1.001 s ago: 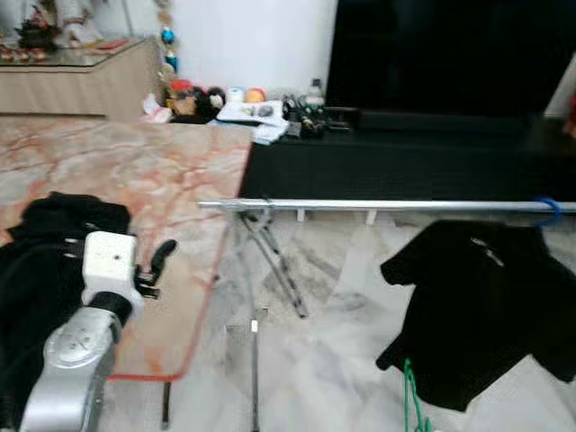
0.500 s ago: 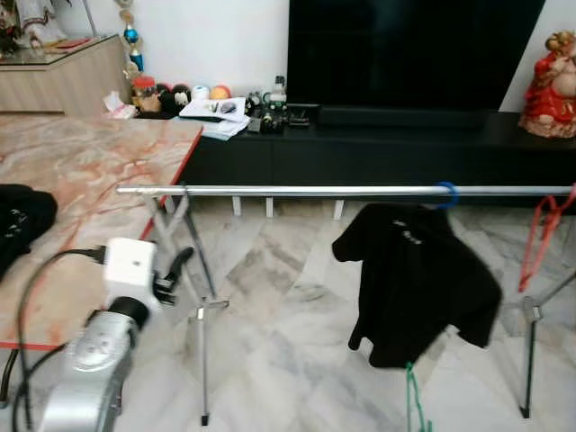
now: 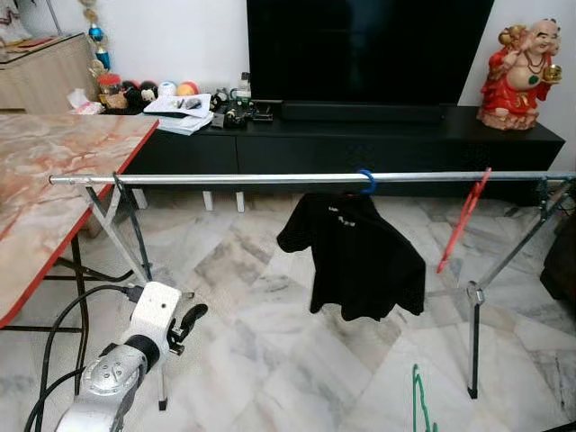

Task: Hang hanger

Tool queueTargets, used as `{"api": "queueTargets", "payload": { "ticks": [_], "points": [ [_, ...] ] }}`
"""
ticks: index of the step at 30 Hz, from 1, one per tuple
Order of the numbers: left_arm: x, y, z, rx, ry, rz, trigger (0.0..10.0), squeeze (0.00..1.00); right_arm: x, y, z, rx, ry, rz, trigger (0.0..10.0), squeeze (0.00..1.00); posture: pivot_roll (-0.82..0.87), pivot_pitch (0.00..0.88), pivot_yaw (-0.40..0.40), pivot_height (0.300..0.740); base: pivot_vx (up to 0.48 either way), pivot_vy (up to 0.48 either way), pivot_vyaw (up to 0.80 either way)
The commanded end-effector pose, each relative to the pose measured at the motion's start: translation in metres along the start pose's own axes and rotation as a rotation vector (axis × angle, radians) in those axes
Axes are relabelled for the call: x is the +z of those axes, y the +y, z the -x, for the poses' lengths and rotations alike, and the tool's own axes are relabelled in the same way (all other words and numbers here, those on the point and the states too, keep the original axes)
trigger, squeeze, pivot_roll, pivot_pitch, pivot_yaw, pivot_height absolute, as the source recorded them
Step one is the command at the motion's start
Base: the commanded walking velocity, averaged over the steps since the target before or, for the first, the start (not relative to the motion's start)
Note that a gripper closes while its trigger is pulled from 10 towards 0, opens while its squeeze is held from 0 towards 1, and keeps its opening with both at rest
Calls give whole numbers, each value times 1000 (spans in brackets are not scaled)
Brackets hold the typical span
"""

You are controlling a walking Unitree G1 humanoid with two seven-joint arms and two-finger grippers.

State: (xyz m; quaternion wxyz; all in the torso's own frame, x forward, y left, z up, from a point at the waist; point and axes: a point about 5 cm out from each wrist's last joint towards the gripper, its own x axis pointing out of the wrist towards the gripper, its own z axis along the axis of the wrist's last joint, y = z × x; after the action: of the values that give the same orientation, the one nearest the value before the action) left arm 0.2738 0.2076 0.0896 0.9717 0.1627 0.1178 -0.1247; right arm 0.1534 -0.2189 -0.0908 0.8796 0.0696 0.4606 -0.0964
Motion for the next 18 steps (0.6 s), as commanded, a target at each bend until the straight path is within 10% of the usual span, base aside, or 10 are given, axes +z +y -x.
{"api": "queueTargets", "payload": {
  "ticks": [1, 7, 18],
  "points": [
    [-8, -3, 0, -48, 34, -72, 10000, 0, 8, 12, -3, 38, -32, 35, 10000, 0, 131, 0, -3, 740, 0, 0, 0],
    [-4, -18, -7, -209, 14, -191, 10000, 0, 30, 28, -6, 132, -85, 219, 10000, 0, 124, 0, -6, 740, 0, 0, 0],
    [5, -44, -15, -574, -49, -370, 10000, 0, 104, 64, 1, 581, -239, 942, 10000, 0, 118, 0, -25, 740, 0, 0, 0]
  ]
}}
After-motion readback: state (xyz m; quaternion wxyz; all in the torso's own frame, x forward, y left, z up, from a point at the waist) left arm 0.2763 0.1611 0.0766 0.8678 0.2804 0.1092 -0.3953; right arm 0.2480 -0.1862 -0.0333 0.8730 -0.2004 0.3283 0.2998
